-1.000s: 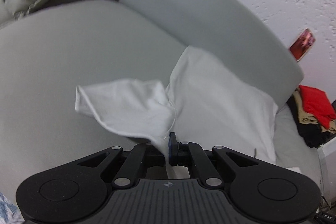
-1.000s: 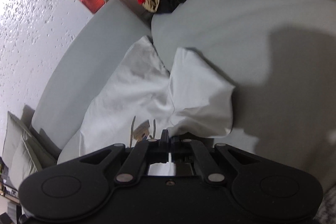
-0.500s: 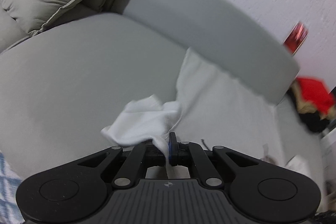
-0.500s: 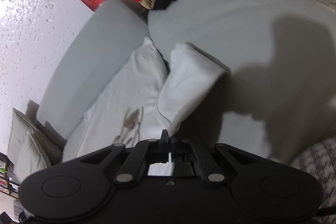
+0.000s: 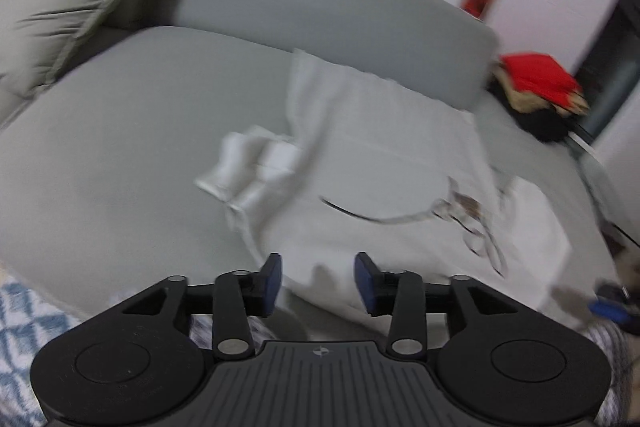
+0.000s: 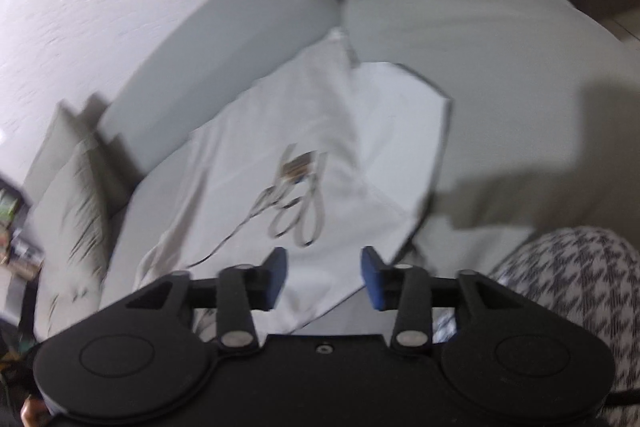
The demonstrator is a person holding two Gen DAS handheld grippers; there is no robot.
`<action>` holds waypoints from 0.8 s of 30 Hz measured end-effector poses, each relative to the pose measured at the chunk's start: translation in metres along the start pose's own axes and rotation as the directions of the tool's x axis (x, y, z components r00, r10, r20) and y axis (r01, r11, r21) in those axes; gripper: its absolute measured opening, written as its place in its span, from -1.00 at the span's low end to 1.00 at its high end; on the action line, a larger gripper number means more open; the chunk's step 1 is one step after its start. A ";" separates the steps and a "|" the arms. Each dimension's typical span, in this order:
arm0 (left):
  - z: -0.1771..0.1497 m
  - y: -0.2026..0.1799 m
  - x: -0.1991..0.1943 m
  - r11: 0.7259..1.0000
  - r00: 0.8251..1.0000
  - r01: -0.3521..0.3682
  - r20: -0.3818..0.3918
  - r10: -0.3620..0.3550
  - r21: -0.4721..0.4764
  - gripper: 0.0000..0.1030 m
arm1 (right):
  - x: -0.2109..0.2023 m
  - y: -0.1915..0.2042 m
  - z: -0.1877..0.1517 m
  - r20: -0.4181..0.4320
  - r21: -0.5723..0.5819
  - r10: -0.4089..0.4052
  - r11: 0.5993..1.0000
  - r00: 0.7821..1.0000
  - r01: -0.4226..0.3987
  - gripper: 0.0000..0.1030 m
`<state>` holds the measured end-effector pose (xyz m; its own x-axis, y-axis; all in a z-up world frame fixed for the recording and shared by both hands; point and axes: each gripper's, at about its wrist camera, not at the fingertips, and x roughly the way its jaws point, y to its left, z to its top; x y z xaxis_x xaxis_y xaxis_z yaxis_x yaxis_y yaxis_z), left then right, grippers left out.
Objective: Fold clothes
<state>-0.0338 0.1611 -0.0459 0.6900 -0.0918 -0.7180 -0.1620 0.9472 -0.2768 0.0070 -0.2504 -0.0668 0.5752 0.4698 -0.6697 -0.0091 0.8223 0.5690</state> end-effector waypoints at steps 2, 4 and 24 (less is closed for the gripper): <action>-0.008 -0.018 0.014 0.999 1.000 0.003 -0.013 -0.002 0.050 -0.20 | 0.004 0.007 -0.004 -0.010 -0.040 0.034 0.999 0.999 -0.034 0.02; -0.012 -0.038 0.037 0.995 0.999 -0.032 -0.025 0.034 0.094 -0.29 | 0.028 0.012 -0.012 -0.025 -0.091 0.021 0.996 0.999 -0.023 -0.30; -0.018 -0.060 0.066 0.971 0.990 -0.122 -0.049 0.135 0.204 -0.28 | 0.052 0.000 -0.018 0.005 -0.240 0.021 0.970 1.000 -0.019 -0.29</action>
<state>0.0087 0.0928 -0.0886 0.6266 0.0218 -0.7790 -0.0980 0.9939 -0.0510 0.0216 -0.2204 -0.1104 0.5787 0.4854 -0.6554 -0.2166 0.8662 0.4503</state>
